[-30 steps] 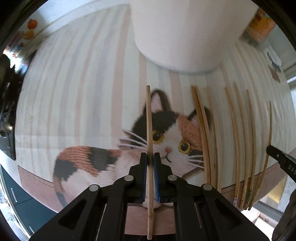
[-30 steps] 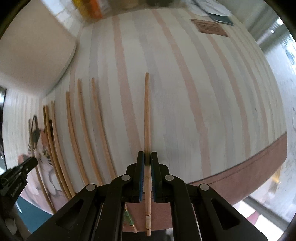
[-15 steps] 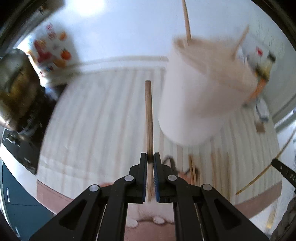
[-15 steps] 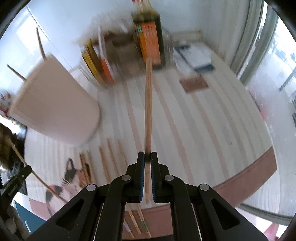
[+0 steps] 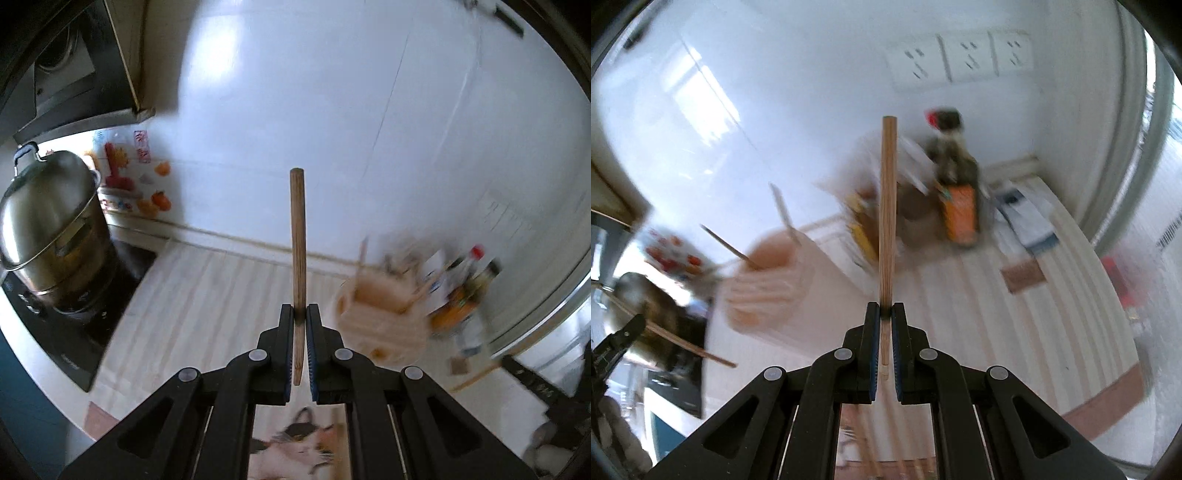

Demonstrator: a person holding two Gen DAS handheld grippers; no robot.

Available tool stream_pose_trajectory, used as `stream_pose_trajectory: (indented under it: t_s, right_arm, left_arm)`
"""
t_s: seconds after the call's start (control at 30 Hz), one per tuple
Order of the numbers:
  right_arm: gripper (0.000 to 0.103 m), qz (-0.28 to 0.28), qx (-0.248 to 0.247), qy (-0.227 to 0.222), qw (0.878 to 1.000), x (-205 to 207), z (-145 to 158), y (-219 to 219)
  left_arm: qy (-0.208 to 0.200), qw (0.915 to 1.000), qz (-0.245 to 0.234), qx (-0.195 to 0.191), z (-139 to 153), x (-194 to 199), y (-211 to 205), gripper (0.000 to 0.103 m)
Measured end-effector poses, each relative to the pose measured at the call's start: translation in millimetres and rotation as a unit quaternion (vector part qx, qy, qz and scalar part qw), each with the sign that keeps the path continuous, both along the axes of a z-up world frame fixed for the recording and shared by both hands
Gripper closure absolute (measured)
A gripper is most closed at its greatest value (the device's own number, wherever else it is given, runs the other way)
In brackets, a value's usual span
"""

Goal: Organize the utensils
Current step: 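Drop the chopstick into the pink holder with the left tool while the right tool releases its chopstick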

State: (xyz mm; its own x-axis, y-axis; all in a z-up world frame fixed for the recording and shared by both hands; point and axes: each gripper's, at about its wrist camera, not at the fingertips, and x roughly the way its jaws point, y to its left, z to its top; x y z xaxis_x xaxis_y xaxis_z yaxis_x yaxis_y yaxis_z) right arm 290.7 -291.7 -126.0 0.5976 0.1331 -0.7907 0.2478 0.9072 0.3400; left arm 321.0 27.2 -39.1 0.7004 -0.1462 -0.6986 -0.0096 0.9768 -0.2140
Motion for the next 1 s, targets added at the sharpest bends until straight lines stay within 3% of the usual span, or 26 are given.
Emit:
stream_pose_trajectory:
  t_s: [0.2, 0.33, 0.5, 0.7, 1.0]
  right_arm:
    - [0.096, 0.027, 0.053, -0.044, 0.997, 19, 47, 7]
    - [0.096, 0.026, 0.062, -0.065, 0.996, 40, 63, 11]
    - [0.096, 0.014, 0.058, -0.078, 0.995, 75, 66, 18]
    - [0.096, 0.006, 0.054, -0.055, 0.997, 115, 43, 25]
    - [0.096, 0.027, 0.054, -0.009, 0.998, 139, 6, 34]
  left_arm:
    - [-0.039, 0.9982, -0.018, -0.041, 55, 2, -3, 0.099]
    - [-0.042, 0.9969, -0.038, -0.054, 66, 21, -13, 0.099]
    - [-0.019, 0.9974, -0.054, -0.043, 47, 66, -39, 0.099]
    - [0.024, 0.9973, -0.065, -0.023, 9, 114, -62, 0.099]
    - [0.074, 0.9936, -0.084, 0.015, -26, 130, -76, 0.098]
